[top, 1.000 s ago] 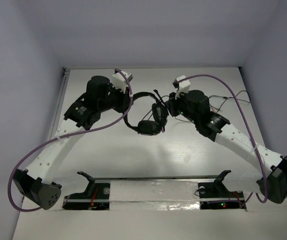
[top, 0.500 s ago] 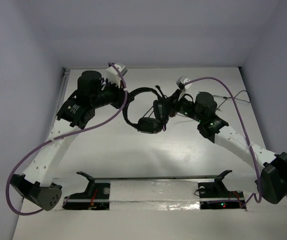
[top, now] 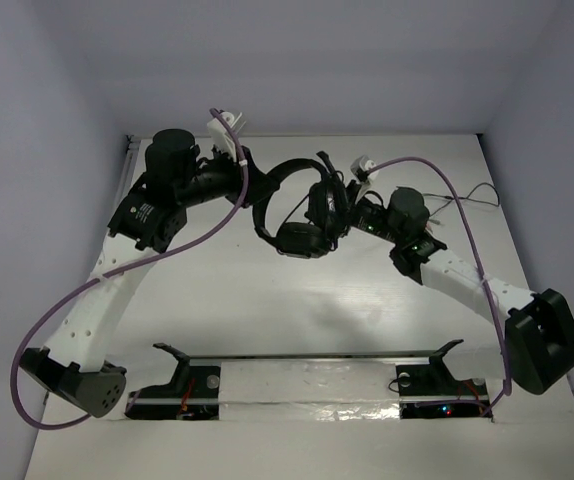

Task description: Wrap the headphones

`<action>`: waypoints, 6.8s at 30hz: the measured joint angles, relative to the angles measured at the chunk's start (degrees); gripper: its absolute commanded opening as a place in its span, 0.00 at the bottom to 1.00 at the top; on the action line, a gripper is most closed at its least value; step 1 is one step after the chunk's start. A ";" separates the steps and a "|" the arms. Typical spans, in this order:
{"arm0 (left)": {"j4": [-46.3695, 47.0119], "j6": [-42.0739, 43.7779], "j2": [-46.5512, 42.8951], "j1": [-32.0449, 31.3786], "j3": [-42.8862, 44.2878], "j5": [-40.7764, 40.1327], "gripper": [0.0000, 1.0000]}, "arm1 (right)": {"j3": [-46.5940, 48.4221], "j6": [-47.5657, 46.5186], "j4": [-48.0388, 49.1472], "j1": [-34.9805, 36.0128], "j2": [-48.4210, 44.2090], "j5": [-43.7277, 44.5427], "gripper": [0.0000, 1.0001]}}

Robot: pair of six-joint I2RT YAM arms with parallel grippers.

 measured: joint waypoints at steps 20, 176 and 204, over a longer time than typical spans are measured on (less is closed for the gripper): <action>8.02 -17.38 3.93 5.20 4.96 -11.10 0.00 | -8.07 8.61 7.67 2.89 5.46 -4.22 0.34; 8.17 -15.37 4.50 12.66 6.01 -1.99 0.00 | -5.09 7.93 8.13 4.74 13.97 4.50 0.18; 11.45 -16.87 7.13 8.00 -5.73 -47.89 0.00 | 10.08 3.28 -28.81 25.97 2.38 18.14 0.00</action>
